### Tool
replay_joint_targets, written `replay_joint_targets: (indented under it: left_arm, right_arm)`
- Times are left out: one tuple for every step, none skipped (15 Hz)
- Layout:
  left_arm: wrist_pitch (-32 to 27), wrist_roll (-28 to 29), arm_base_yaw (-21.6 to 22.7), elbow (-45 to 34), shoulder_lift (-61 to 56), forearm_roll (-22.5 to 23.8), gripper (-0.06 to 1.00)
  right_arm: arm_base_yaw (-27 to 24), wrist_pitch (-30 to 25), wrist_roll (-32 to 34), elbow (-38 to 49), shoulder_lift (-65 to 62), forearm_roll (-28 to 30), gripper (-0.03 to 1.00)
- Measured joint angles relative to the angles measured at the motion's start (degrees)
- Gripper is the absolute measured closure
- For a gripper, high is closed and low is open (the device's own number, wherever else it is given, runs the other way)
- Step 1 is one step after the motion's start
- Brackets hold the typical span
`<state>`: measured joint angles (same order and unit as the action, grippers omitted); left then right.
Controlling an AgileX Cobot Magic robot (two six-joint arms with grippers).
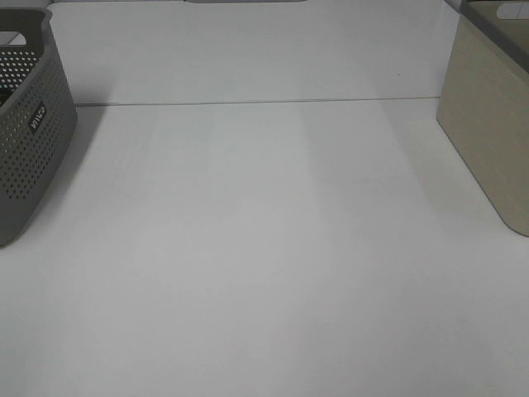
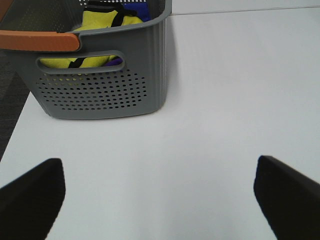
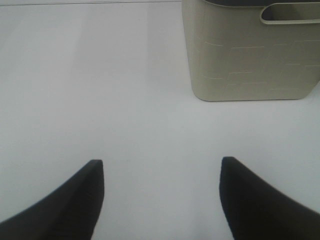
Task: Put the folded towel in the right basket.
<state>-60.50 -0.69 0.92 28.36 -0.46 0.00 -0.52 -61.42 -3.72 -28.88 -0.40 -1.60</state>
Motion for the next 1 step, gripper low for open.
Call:
replay_joint_targets:
  left_arm:
    - [0.0, 0.0, 0.0, 0.0, 0.0, 0.0, -0.03]
  right_arm:
    - [0.0, 0.0, 0.0, 0.0, 0.0, 0.0, 0.33]
